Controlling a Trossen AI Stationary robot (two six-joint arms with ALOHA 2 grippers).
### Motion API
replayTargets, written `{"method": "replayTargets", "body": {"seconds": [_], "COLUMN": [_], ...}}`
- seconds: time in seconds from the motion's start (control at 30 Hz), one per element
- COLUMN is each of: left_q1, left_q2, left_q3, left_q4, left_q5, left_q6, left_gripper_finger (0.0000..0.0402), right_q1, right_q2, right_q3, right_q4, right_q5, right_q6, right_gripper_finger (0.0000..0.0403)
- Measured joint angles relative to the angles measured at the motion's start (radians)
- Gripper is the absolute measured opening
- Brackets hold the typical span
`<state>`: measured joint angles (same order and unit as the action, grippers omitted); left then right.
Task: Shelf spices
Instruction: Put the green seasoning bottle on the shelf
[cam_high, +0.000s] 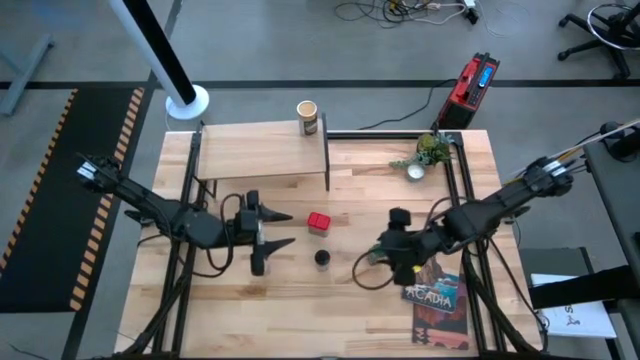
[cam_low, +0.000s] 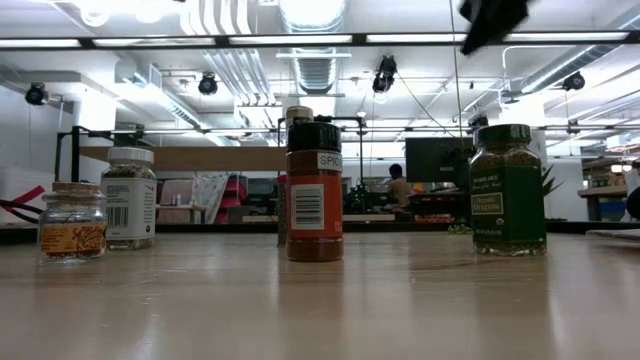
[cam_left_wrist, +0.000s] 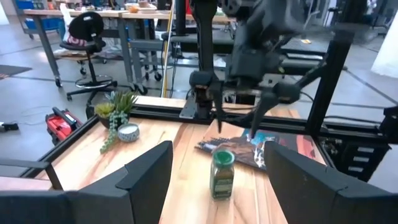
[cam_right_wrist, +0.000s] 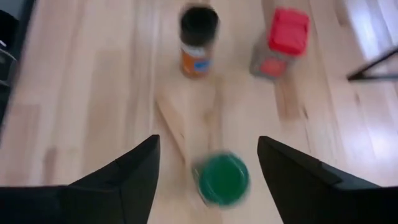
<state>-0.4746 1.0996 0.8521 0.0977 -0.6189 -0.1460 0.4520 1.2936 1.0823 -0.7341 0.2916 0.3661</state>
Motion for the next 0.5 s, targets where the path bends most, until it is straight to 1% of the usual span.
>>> {"method": "replayTargets", "body": {"seconds": [0.1, 0.2, 0.27, 0.4, 0.5], "left_q1": [0.006, 0.015, 0.015, 0.017, 0.019], "left_q2": [0.009, 0.018, 0.026, 0.045, 0.054], "left_q3": [0.018, 0.023, 0.022, 0.022, 0.022], "left_q4": [0.001, 0.001, -0.001, -0.002, -0.001], "left_q5": [-0.001, -0.001, -0.001, -0.002, -0.002], "left_q6": [-0.002, -0.036, -0.066, -0.117, -0.144], "left_gripper_finger": [0.0242, 0.0242, 0.0242, 0.0242, 0.0242], "right_q1": [-0.011, -0.041, -0.063, -0.089, -0.107], "right_q2": [-0.044, -0.047, -0.030, 0.025, 0.070], "right_q3": [-0.072, -0.091, -0.085, -0.037, -0.005], "right_q4": [-0.002, -0.019, -0.053, -0.125, -0.147], "right_q5": [-0.007, -0.076, -0.105, -0.130, -0.177], "right_q6": [-0.018, -0.023, -0.037, -0.097, -0.130], "right_gripper_finger": [0.0265, 0.0279, 0.0287, 0.0296, 0.0300]}}
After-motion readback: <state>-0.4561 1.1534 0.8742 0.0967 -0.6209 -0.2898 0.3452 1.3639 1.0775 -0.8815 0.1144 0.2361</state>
